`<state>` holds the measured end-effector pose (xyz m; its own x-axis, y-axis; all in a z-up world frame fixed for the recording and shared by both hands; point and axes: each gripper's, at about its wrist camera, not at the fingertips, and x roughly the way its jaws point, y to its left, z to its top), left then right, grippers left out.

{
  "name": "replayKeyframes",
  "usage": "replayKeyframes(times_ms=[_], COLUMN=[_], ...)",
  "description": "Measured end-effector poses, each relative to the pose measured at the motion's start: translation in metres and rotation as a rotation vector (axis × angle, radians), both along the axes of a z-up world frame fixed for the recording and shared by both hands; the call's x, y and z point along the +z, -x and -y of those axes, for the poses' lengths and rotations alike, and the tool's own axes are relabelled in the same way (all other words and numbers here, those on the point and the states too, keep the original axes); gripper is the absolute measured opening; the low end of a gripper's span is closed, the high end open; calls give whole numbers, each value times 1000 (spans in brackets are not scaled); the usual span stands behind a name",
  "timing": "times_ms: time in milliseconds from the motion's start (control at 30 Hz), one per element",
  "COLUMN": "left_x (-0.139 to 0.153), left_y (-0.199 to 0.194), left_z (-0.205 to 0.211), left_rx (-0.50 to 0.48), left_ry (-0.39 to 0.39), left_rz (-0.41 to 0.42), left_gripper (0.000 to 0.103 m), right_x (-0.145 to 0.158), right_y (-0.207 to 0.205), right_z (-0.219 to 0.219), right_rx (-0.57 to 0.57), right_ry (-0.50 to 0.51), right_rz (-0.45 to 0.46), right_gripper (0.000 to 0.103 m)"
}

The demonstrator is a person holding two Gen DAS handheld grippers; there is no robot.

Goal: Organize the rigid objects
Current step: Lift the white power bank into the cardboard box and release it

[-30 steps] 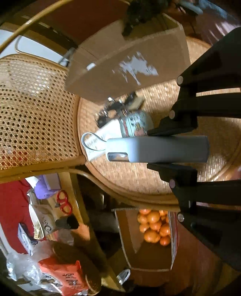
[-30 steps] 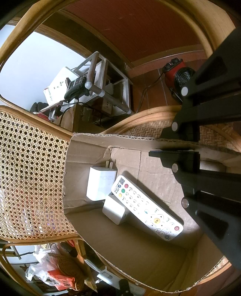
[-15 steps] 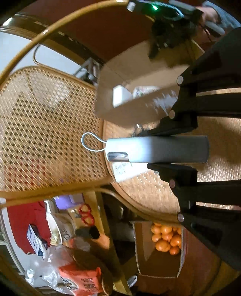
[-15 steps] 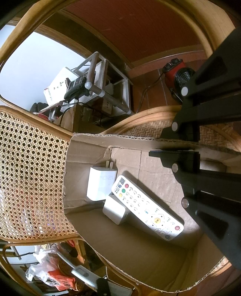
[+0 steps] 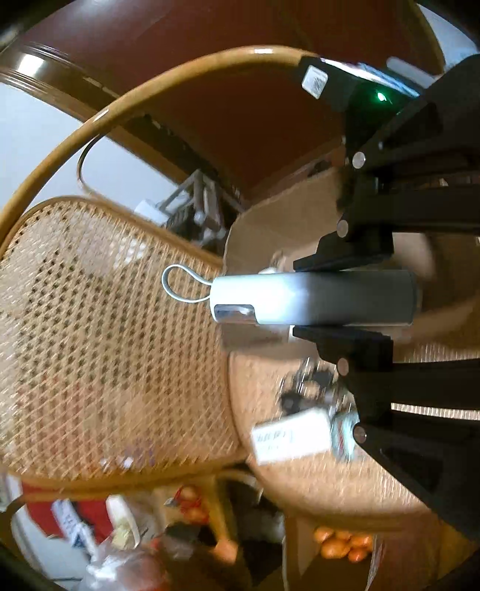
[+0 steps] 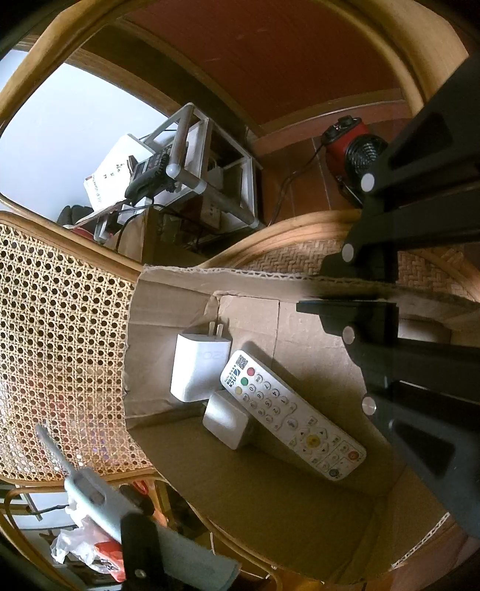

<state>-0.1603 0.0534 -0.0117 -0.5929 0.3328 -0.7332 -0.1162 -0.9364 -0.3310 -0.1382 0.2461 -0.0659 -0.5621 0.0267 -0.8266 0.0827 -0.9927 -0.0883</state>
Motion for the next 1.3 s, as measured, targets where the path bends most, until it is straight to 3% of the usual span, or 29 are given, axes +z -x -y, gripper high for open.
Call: replayKeyframes(times_ms=[233, 467, 700, 1100, 1133, 1167, 1200, 1233, 1267, 1300], left_x=[-9, -27, -39, -16, -13, -11, -9, -6, -4, -3], left_y=[3, 4, 6, -4, -5, -6, -6, -7, -8, -9], left_z=[-38, -64, -71, -55, -52, -48, -45, -40, -35, -31], left_rx=[-100, -100, -119, -104, -98, -91, -82, -67, -45, -34], left_ry=[38, 249, 325, 318, 321, 322, 324, 329, 341, 351], left_rz=[15, 39, 52, -18, -25, -30, -36, -47, -70, -78], left_gripper=[26, 26, 26, 28, 30, 40, 63, 74, 83, 83], right_x=[-1, -1, -1, -2, -2, -2, -2, -2, -2, -2], right_y=[0, 0, 0, -1, -1, -1, -1, -1, -1, -1], right_z=[0, 4, 4, 4, 5, 5, 5, 5, 4, 5], right_rx=[3, 1, 1, 4, 4, 3, 4, 4, 4, 4], right_ry=[-8, -12, -12, -12, -11, -11, -12, -13, -12, -12], right_rz=[0, 2, 2, 6, 6, 6, 6, 6, 6, 6], right_gripper=[7, 7, 7, 7, 7, 7, 7, 7, 7, 7])
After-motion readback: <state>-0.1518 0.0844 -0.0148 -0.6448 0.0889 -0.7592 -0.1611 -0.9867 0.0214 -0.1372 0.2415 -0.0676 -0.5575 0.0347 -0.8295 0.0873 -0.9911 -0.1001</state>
